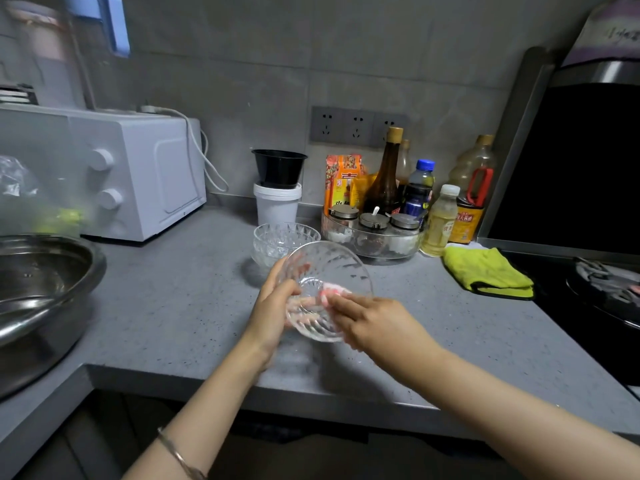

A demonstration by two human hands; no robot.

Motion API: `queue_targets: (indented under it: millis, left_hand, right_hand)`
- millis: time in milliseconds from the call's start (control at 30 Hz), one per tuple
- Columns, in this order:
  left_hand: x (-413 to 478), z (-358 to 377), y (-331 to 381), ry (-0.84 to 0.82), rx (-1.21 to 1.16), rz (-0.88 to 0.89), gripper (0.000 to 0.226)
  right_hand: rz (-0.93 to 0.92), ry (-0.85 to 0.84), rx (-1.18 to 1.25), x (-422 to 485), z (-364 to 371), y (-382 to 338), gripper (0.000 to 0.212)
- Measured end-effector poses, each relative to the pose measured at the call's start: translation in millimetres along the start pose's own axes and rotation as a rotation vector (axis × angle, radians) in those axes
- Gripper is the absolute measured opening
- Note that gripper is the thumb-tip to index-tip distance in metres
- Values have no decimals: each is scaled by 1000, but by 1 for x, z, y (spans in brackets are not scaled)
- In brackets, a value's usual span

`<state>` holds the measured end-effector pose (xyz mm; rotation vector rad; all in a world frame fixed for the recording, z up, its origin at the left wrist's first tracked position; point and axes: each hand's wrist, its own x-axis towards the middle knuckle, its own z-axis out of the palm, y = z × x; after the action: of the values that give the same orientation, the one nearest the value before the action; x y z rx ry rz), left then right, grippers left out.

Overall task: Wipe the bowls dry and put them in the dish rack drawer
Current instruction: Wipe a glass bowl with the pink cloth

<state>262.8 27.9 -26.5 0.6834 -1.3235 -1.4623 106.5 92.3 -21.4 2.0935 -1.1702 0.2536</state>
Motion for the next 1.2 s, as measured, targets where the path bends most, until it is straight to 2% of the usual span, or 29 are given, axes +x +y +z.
queue_targets:
  millis: [67,133,200,267,333,400,467,533,633,733,767,833,900,967,1100,1200]
  left_hand:
    - [-1,7,-5,57,-43,26,54]
    - [-3,13,-9,93,-85,32,49]
    - [-2,13,-9,100,-107,45,45]
    - [1,4,-3,84,-38,59,44]
    - [5,-9,4,18,45,39,44]
    - [6,-16,10,-74,83,-7,46]
    - [7,-18,13,-120,70,-20,48]
    - [6,-15,13,-123,51,9,50]
    - [1,-8,4,-82,6,41,65]
    - [-3,3,-7,-24,-63,58,49]
    - [-3,4,-9,-4,-92,66,44]
    - [-2,-2,-5,11,-129,74,43]
    - [1,-16,1,-26,-76,73,43]
    - [4,-29,4,-107,4,52,43]
    - [6,-33,5,-188,49,44,58]
    - [1,-21,0,-133,-55,97,66]
  right_hand:
    - [136,16,161,10,-3,-19,22]
    - [293,15,357,18,1,-37,27]
    - [313,-6,481,20,5,-44,37]
    - [153,-19,422,13,3,-31,38]
    - [-37,-54,212,4,1,-6,41]
    - [-125,-51,16,-1,2,11,44]
    - [-116,-45,-69,1,4,8,42]
    - [-78,6,-84,1,9,-4,29]
    - [121,94,113,12,8,-24,28]
    - [300,151,318,27,10,-45,29]
    - [283,153,320,28,11,-49,31]
    - [138,122,235,20,9,-45,38]
    - [-56,45,55,7,3,-22,38]
    - [-164,-13,-98,0,-4,-1,33]
    - [-111,53,-181,1,0,-5,38]
    - [53,130,35,14,1,-30,37]
